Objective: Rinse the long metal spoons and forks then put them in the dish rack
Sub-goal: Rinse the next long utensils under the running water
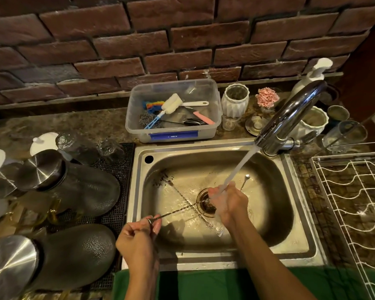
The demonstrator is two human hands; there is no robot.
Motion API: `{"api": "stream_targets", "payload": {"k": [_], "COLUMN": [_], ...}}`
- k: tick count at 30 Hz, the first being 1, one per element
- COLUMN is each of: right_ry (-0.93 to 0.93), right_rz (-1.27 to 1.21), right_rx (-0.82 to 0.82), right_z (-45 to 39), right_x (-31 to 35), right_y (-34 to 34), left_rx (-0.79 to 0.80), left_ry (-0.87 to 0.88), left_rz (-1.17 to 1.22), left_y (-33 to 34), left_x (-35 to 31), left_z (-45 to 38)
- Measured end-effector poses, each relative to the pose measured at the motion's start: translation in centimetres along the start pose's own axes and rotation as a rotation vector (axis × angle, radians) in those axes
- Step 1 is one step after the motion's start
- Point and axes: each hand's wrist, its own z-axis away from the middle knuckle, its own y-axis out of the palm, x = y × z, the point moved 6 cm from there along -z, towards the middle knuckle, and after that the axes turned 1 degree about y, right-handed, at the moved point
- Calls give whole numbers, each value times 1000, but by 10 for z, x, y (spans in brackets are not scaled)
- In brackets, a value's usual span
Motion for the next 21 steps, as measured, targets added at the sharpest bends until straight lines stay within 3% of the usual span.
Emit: {"api": "stream_targets", "payload": {"k": [6, 12, 16, 21], "right_ry": [-22, -62, -20, 79], "right_rz": [139, 209, 268, 160], "right_rx": [43, -33, 73, 153], "right_z": [3, -7, -8, 1], "right_x": [-3, -5, -11, -6], "right_y": [-4, -10, -4, -3], "left_rx": [-7, 8, 120, 237], "left_ry": [-10, 9, 126, 43], "left_rz": [-3, 4, 46, 215], "left_y": [0, -5, -2, 10], "left_x": [-1, 11, 8, 12], "left_z": [-5, -7, -14, -23]}}
